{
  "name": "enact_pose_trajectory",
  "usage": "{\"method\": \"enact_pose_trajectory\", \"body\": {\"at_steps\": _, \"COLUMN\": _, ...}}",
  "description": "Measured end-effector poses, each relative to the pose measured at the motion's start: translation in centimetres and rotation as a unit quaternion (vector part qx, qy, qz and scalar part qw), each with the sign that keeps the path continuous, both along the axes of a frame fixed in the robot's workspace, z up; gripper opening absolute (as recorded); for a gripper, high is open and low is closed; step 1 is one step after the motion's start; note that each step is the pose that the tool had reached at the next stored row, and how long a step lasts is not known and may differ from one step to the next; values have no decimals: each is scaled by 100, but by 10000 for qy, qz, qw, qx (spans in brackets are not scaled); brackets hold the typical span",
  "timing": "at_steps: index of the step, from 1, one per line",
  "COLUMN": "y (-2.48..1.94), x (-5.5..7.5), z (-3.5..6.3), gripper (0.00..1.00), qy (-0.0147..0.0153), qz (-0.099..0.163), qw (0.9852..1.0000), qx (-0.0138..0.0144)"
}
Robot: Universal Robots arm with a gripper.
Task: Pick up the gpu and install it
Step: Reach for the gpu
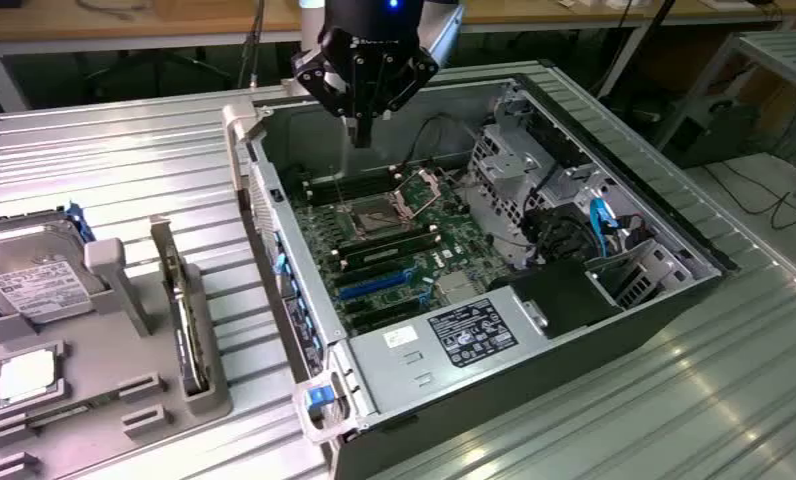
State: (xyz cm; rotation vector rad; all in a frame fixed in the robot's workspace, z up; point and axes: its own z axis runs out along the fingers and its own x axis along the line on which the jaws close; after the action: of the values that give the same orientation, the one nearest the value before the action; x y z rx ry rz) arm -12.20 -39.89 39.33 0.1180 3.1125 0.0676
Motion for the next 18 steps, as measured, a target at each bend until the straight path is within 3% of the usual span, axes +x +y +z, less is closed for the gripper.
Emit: {"method": "enact_pose_trajectory", "body": {"at_steps": 18, "y": 0, "x": -150, "z": 0, "gripper": 10, "qy": 0, "qz": 0, "qw": 10000, "qx": 0}}
